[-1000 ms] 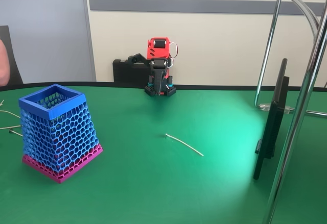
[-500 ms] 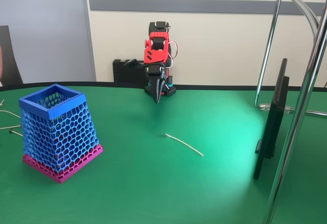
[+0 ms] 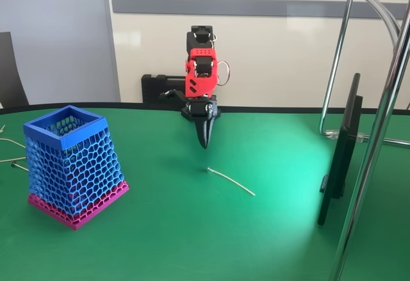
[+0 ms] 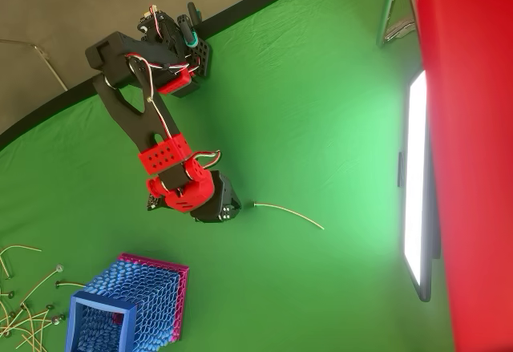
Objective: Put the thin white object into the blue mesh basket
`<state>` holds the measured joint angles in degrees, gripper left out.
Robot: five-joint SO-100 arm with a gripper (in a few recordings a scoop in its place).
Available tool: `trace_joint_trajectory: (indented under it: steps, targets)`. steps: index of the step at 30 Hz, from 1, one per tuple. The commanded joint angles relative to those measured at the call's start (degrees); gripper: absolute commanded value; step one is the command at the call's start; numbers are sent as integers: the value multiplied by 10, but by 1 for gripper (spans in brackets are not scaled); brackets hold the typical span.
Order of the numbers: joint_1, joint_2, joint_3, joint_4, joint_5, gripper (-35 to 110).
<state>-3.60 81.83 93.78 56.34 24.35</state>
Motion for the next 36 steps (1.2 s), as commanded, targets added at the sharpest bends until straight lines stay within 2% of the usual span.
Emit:
trace_joint_trajectory:
  steps: [1, 10, 13, 36]
  targets:
    - [-10, -29, -74, 27, 11, 1]
    - [-42, -109, -176, 103, 50, 3]
    - [-45, -121, -180, 104, 67, 12]
    - [-37, -219, -211, 106, 109, 13]
